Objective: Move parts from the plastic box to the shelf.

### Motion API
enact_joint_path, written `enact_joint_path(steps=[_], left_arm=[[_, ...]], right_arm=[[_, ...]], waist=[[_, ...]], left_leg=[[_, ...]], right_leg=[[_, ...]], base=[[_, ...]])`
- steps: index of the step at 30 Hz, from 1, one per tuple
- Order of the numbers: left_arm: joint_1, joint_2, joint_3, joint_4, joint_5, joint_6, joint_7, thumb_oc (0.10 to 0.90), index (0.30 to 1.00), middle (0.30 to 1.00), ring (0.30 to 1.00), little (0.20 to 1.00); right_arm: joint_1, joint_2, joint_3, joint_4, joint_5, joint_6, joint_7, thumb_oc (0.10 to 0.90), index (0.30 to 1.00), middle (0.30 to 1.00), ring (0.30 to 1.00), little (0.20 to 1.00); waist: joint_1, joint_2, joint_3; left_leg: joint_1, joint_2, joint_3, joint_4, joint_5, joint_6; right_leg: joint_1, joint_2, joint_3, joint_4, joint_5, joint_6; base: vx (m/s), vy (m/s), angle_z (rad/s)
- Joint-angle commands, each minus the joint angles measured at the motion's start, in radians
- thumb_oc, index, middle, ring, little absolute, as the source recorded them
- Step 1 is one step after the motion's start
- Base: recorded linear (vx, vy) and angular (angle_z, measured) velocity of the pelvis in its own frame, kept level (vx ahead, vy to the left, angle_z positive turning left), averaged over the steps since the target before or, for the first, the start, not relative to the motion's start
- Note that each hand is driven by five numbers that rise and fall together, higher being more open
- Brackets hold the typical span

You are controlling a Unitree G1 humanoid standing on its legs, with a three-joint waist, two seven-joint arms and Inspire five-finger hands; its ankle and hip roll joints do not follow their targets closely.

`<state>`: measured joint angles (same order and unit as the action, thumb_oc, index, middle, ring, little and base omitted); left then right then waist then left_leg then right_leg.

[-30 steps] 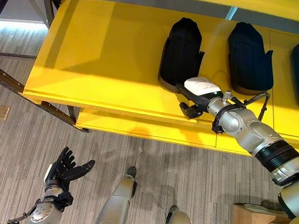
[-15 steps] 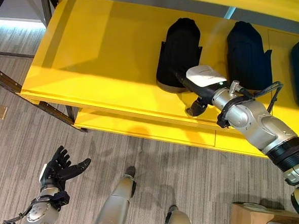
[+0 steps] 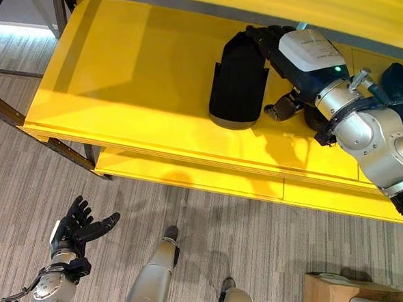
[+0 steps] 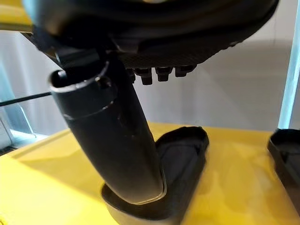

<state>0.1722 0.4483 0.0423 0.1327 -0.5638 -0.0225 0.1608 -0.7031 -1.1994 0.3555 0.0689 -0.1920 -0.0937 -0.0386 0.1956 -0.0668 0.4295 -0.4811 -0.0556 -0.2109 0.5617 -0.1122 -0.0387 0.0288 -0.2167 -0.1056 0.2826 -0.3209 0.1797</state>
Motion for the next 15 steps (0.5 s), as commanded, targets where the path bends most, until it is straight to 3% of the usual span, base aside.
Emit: enact_joint_path(steps=[1, 9, 15], left_arm=[[0.07, 0.05, 0.022, -0.083, 0.044, -0.065, -0.008, 0.9, 1.0, 1.0, 1.0, 1.0], [0.084, 0.032, 0.021, -0.086, 0.056, -0.057, -0.018, 0.9, 1.0, 1.0, 1.0, 1.0], [0.088, 0.026, 0.013, -0.081, 0.061, -0.054, -0.024, 0.9, 1.0, 1.0, 1.0, 1.0]], right_arm=[[0.028, 0.028, -0.091, -0.005, 0.061, -0.008, -0.103, 0.9, 1.0, 1.0, 1.0, 1.0], [0.242, 0.126, -0.277, -0.019, 0.055, -0.011, -0.137, 0.9, 1.0, 1.0, 1.0, 1.0], [0.327, 0.174, -0.347, -0.007, 0.073, -0.018, -0.147, 0.9, 1.0, 1.0, 1.0, 1.0]], waist=[[-0.014, -0.034, -0.186], [-0.039, -0.034, -0.217], [-0.053, -0.035, -0.233]], left_leg=[[-0.06, 0.098, -0.066, 0.018, -0.034, -0.045], [-0.045, 0.108, -0.048, 0.01, -0.036, -0.044], [-0.031, 0.117, -0.037, 0.009, -0.04, -0.046]], right_leg=[[0.003, -0.02, -0.002, -0.017, -0.003, -0.051], [0.028, -0.019, 0.006, -0.063, 0.019, -0.041], [0.042, -0.018, 0.011, -0.079, 0.023, -0.039]], base=[[0.01, 0.023, -0.04], [0.01, 0.016, -0.04], [0.01, 0.003, -0.05]])
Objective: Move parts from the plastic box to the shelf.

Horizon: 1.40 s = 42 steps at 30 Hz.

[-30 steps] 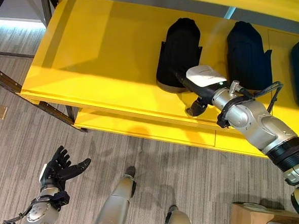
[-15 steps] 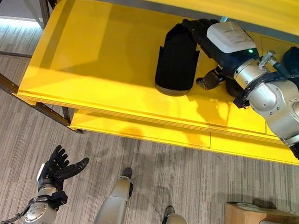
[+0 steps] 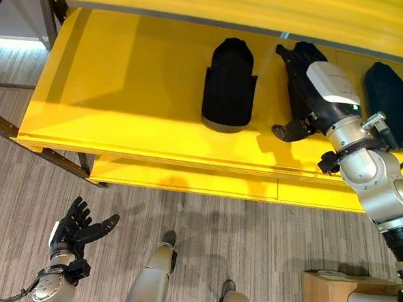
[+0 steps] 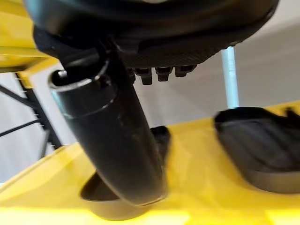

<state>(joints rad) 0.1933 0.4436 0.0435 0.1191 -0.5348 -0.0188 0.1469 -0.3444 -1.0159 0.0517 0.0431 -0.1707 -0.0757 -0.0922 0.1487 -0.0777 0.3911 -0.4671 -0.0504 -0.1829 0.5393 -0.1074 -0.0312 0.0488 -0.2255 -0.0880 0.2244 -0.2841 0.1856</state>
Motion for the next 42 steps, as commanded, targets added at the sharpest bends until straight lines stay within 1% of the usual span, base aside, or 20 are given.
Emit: enact_joint_path(steps=[1, 5, 8, 11, 20, 28, 34, 42], left_arm=[[0.069, 0.031, 0.012, -0.067, 0.034, -0.056, -0.011, 0.9, 1.0, 1.0, 1.0, 1.0], [0.079, 0.03, 0.011, -0.067, 0.035, -0.054, -0.022, 0.9, 1.0, 1.0, 1.0, 1.0], [0.09, 0.033, 0.017, -0.07, 0.038, -0.054, -0.03, 0.9, 1.0, 1.0, 1.0, 1.0], [0.094, 0.04, 0.008, -0.063, 0.043, -0.055, -0.037, 0.9, 1.0, 1.0, 1.0, 1.0], [0.103, 0.071, -0.018, -0.06, 0.044, -0.056, -0.058, 0.9, 1.0, 1.0, 1.0, 1.0], [0.105, 0.078, -0.018, -0.062, 0.038, -0.061, -0.058, 0.9, 1.0, 1.0, 1.0, 1.0], [0.106, 0.087, -0.02, -0.06, 0.039, -0.067, -0.055, 0.9, 1.0, 1.0, 1.0, 1.0], [0.099, 0.091, -0.03, -0.059, 0.035, -0.07, -0.052, 0.9, 1.0, 1.0, 1.0, 1.0]], right_arm=[[-0.017, 0.0, -0.054, 0.022, 0.058, -0.038, -0.091, 0.9, 1.0, 1.0, 1.0, 1.0], [0.03, 0.019, -0.084, 0.038, 0.072, -0.04, -0.09, 0.9, 1.0, 1.0, 1.0, 1.0], [0.051, 0.015, -0.104, 0.047, 0.074, -0.044, -0.092, 0.9, 1.0, 1.0, 1.0, 1.0], [0.054, 0.009, -0.103, 0.078, 0.07, -0.046, -0.095, 0.9, 1.0, 1.0, 1.0, 1.0], [0.011, -0.056, -0.051, 0.184, 0.083, -0.033, -0.082, 0.9, 1.0, 1.0, 1.0, 1.0], [-0.031, -0.073, -0.002, 0.234, 0.092, -0.028, -0.071, 0.9, 1.0, 1.0, 1.0, 1.0], [-0.065, -0.076, 0.032, 0.261, 0.097, -0.025, -0.068, 0.9, 1.0, 1.0, 1.0, 1.0], [-0.122, -0.087, 0.083, 0.284, 0.094, -0.02, -0.066, 0.9, 1.0, 1.0, 1.0, 1.0]], waist=[[-0.01, -0.024, -0.199], [-0.022, -0.021, -0.213], [-0.029, -0.018, -0.219], [-0.034, -0.017, -0.225], [-0.05, -0.012, -0.221], [-0.049, -0.008, -0.203], [-0.045, 0.006, -0.188], [-0.043, 0.016, -0.175]], left_leg=[[-0.043, 0.114, -0.063, 0.031, -0.046, -0.054], [-0.029, 0.123, -0.06, 0.023, -0.044, -0.058], [-0.022, 0.129, -0.052, 0.015, -0.039, -0.061], [-0.017, 0.133, -0.047, 0.008, -0.035, -0.063], [-0.012, 0.143, -0.033, -0.003, -0.022, -0.069], [-0.011, 0.146, -0.028, -0.001, -0.017, -0.071], [-0.016, 0.144, -0.028, -0.01, -0.005, -0.072], [-0.024, 0.142, -0.025, -0.015, 0.002, -0.071]], right_leg=[[0.026, -0.009, -0.006, -0.025, -0.012, -0.045], [0.038, -0.009, 0.003, -0.044, -0.001, -0.042], [0.044, -0.009, 0.004, -0.059, 0.007, -0.04], [0.049, -0.008, 0.008, -0.072, 0.016, -0.039], [0.043, -0.006, 0.023, -0.081, 0.021, -0.041], [0.039, -0.001, 0.029, -0.072, 0.016, -0.046], [0.033, 0.002, 0.027, -0.071, 0.016, -0.048], [0.022, 0.003, 0.03, -0.07, 0.017, -0.049]], base=[[0.01, -0.008, -0.06], [0.02, -0.006, -0.05], [0.0, -0.014, -0.09], [0.0, -0.014, -0.11], [-0.01, -0.013, -0.06], [0.0, -0.008, -0.01], [0.0, 0.0, 0.0], [0.0, -0.004, 0.0]])
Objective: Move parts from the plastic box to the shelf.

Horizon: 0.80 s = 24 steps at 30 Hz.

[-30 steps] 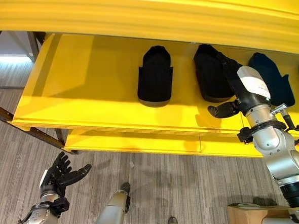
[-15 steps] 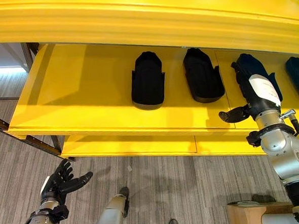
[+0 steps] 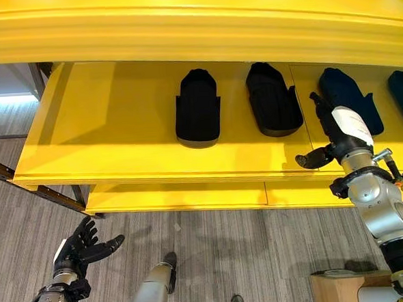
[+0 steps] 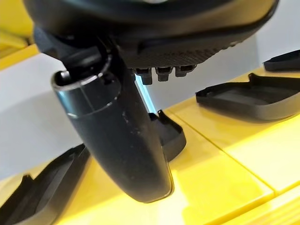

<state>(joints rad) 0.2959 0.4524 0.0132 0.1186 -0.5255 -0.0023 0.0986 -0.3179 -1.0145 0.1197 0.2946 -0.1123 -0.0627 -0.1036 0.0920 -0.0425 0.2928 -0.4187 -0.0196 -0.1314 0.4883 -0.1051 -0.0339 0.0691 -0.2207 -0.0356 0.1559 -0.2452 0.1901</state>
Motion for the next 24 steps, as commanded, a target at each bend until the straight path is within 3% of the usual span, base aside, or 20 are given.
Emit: enact_joint_path(steps=[1, 9, 24], left_arm=[[-0.005, 0.083, 0.001, -0.058, 0.024, -0.088, -0.003, 0.9, 1.0, 1.0, 1.0, 1.0], [-0.011, 0.086, -0.004, -0.065, 0.013, -0.09, -0.001, 0.9, 1.0, 1.0, 1.0, 1.0], [-0.012, 0.097, 0.006, -0.088, -0.016, -0.103, 0.008, 0.9, 1.0, 1.0, 1.0, 1.0]], right_arm=[[-0.154, -0.09, 0.02, 0.034, 0.034, -0.032, -0.056, 0.9, 1.0, 1.0, 1.0, 1.0], [-0.223, -0.106, 0.073, 0.017, 0.024, -0.031, -0.056, 0.9, 1.0, 1.0, 1.0, 1.0], [-0.511, -0.115, 0.272, 0.007, 0.047, -0.03, -0.056, 0.9, 1.0, 1.0, 1.0, 1.0]], waist=[[0.014, -0.019, -0.076], [0.017, -0.022, -0.077], [0.045, -0.042, -0.083]], left_leg=[[-0.072, 0.112, -0.075, 0.035, 0.0, -0.069], [-0.078, 0.112, -0.073, 0.036, 0.001, -0.067], [-0.087, 0.102, -0.072, 0.04, -0.006, -0.063]], right_leg=[[0.002, -0.001, -0.022, -0.003, -0.021, -0.054], [0.003, -0.002, -0.024, -0.008, -0.017, -0.053], [0.017, -0.008, -0.031, -0.026, -0.011, -0.048]], base=[[0.01, -0.011, -0.03], [0.0, 0.0, 0.0], [0.0, 0.0, 0.0]])
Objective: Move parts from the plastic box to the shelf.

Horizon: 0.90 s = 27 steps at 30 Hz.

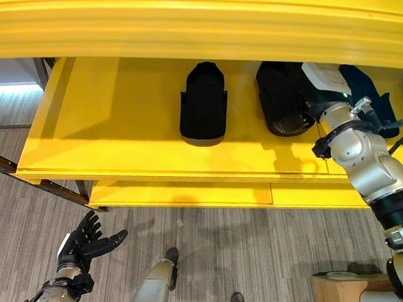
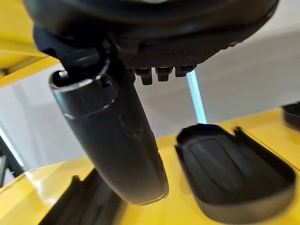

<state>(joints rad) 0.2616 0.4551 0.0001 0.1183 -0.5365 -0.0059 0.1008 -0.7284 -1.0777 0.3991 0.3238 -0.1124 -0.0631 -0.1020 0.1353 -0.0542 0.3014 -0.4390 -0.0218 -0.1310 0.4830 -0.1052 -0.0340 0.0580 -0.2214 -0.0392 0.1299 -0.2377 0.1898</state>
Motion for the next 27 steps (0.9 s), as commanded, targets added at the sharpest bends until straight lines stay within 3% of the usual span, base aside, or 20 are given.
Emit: enact_joint_path(steps=[1, 7, 11, 12, 13, 14, 18, 24, 27], left_arm=[[0.022, 0.094, 0.02, -0.089, -0.007, -0.098, 0.007, 0.9, 1.0, 1.0, 1.0, 1.0], [0.016, 0.095, 0.019, -0.088, -0.014, -0.099, 0.01, 0.9, 1.0, 1.0, 1.0, 1.0], [0.003, 0.083, 0.005, -0.093, -0.026, -0.091, 0.016, 0.9, 1.0, 1.0, 1.0, 1.0], [0.003, 0.084, 0.006, -0.093, -0.026, -0.091, 0.016, 0.9, 1.0, 1.0, 1.0, 1.0], [-0.003, 0.077, -0.004, -0.091, -0.032, -0.088, 0.023, 0.9, 1.0, 1.0, 1.0, 1.0], [-0.003, 0.077, -0.003, -0.091, -0.032, -0.088, 0.023, 0.9, 1.0, 1.0, 1.0, 1.0], [-0.019, 0.072, -0.027, -0.085, -0.035, -0.081, 0.032, 0.9, 1.0, 1.0, 1.0, 1.0], [-0.03, 0.071, -0.038, -0.09, -0.031, -0.077, 0.046, 0.9, 1.0, 1.0, 1.0, 1.0], [-0.029, 0.072, -0.037, -0.096, -0.027, -0.079, 0.047, 0.9, 1.0, 1.0, 1.0, 1.0]], right_arm=[[-0.11, -0.043, -0.004, -0.024, 0.059, -0.029, -0.058, 0.9, 1.0, 1.0, 1.0, 1.0], [-0.12, 0.025, -0.023, -0.018, 0.145, -0.031, -0.062, 0.9, 1.0, 1.0, 1.0, 1.0], [-0.088, 0.193, -0.124, 0.0, 0.338, -0.046, -0.086, 0.9, 1.0, 1.0, 1.0, 1.0], [-0.088, 0.194, -0.124, 0.0, 0.339, -0.046, -0.086, 0.9, 1.0, 1.0, 1.0, 1.0], [-0.086, 0.29, -0.176, 0.023, 0.432, -0.067, -0.119, 0.9, 1.0, 1.0, 1.0, 1.0], [-0.087, 0.29, -0.176, 0.024, 0.432, -0.067, -0.119, 0.9, 1.0, 1.0, 1.0, 1.0], [-0.101, 0.454, -0.224, 0.033, 0.571, -0.108, -0.165, 0.9, 1.0, 1.0, 1.0, 1.0], [-0.113, 0.573, -0.237, 0.028, 0.627, -0.13, -0.188, 0.9, 1.0, 1.0, 1.0, 1.0], [-0.112, 0.583, -0.227, 0.017, 0.603, -0.124, -0.189, 0.9, 1.0, 1.0, 1.0, 1.0]], waist=[[0.002, -0.031, -0.091], [0.008, -0.029, -0.088], [0.013, -0.017, -0.085], [0.013, -0.017, -0.085], [0.017, -0.012, -0.083], [0.016, -0.012, -0.084], [0.02, -0.003, -0.079], [0.028, 0.001, -0.078], [0.03, 0.002, -0.077]], left_leg=[[-0.068, 0.104, -0.074, 0.047, -0.006, -0.063], [-0.073, 0.101, -0.075, 0.052, -0.007, -0.061], [-0.077, 0.097, -0.071, 0.056, -0.009, -0.058], [-0.077, 0.097, -0.071, 0.056, -0.009, -0.058], [-0.079, 0.095, -0.069, 0.062, -0.012, -0.056], [-0.079, 0.094, -0.069, 0.06, -0.011, -0.056], [-0.086, 0.092, -0.068, 0.07, -0.015, -0.053], [-0.09, 0.086, -0.07, 0.07, -0.013, -0.053], [-0.092, 0.085, -0.071, 0.07, -0.012, -0.053]], right_leg=[[0.029, -0.008, -0.027, -0.001, -0.019, -0.048], [0.03, -0.007, -0.027, -0.001, -0.019, -0.05], [0.031, -0.009, -0.026, -0.003, -0.019, -0.052], [0.031, -0.009, -0.026, -0.003, -0.019, -0.052], [0.033, -0.008, -0.023, -0.004, -0.022, -0.053], [0.032, -0.009, -0.023, -0.004, -0.021, -0.053], [0.032, -0.008, -0.02, -0.003, -0.025, -0.056], [0.032, -0.006, -0.02, -0.004, -0.024, -0.059], [0.032, -0.006, -0.02, -0.004, -0.024, -0.059]], base=[[0.0, 0.0, 0.0], [0.0, 0.0, 0.02], [0.0, 0.007, -0.02], [0.0, 0.0, 0.0], [0.0, 0.009, 0.04], [0.0, 0.016, 0.06], [0.0, 0.002, 0.01], [0.0, 0.0, 0.0], [0.0, 0.0, 0.0]])
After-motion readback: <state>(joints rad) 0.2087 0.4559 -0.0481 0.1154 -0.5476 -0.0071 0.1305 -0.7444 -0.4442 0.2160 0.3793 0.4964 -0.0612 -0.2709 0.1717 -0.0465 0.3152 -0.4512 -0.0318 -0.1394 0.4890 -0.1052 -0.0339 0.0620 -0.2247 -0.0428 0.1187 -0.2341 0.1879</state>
